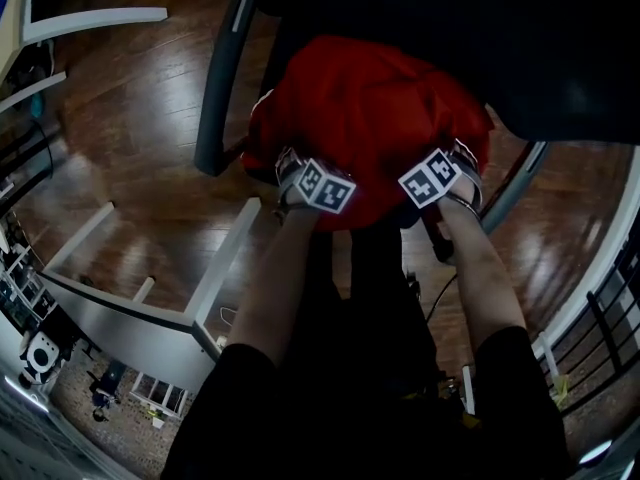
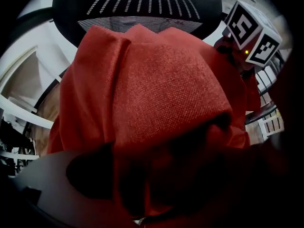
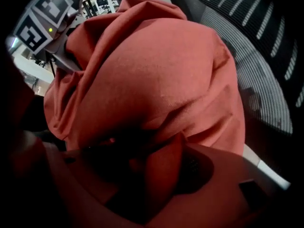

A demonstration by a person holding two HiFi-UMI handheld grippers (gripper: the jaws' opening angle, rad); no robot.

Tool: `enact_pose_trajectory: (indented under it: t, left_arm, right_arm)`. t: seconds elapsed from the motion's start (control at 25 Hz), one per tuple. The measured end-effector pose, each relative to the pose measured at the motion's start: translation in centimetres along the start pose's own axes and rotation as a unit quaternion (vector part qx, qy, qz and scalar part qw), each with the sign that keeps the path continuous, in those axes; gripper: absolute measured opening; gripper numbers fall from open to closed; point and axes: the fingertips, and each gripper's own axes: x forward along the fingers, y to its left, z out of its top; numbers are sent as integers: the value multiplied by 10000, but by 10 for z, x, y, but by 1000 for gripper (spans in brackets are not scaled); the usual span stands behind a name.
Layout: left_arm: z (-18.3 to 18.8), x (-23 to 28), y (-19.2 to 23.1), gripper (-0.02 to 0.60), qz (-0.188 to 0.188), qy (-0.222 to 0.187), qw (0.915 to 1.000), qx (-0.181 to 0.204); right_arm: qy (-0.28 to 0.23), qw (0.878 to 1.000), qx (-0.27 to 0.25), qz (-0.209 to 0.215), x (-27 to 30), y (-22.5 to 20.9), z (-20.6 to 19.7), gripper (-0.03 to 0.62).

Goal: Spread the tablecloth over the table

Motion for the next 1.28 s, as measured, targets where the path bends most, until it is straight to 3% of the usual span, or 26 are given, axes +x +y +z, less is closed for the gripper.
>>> enact_pose_trajectory:
  t: [0.08, 0.16, 0.2, 0.32, 0.48, 0.72, 0.88, 1.08, 1.16, 1.28]
  left_arm:
    - [-2, -7, -1, 343, -85, 9, 9999, -78]
    - [-8, -20, -1, 132, -264, -46, 9990, -369]
    - [-13, -28, -1, 79, -332, -104, 9979, -551]
    - [-32, -52, 3, 48, -282, -398, 9941, -965]
    - [-71, -87, -7, 41, -167, -931, 9852, -1429]
    - [-119, -159, -22, 41, -6, -1742, 9619, -2108]
    - [-158, -225, -16, 41, 660, -2440, 9235, -2884]
    - [-237, -370, -20, 39, 1045, -3303, 8799, -3251]
    - [-261, -433, -11, 38, 1431, -3692, 8515, -3437]
    - [-308, -529, 15, 38, 2374, -4256, 7891, -3740]
  right_arm:
    - [-65, 9999, 74, 82, -9, 5, 1, 124]
    - [-176, 9989, 265, 345, -23, 18, 3, 71]
    - [-252, 9979, 338, 491, -31, 27, 4, 58]
    - [-608, 9952, 222, 729, -57, 59, 18, 46]
    - [-1171, 9898, -352, 727, -100, 104, 30, 44]
    - [-1778, 9761, -1097, 591, -154, 164, 36, 44]
    - [-2368, 9454, -2214, 345, -207, 205, 72, 44]
    - [-3242, 9226, -2065, 317, -323, 289, 92, 43]
    - [-3754, 8987, -2245, 314, -378, 315, 119, 43]
    - [-4700, 8376, -2754, 410, -477, 368, 180, 43]
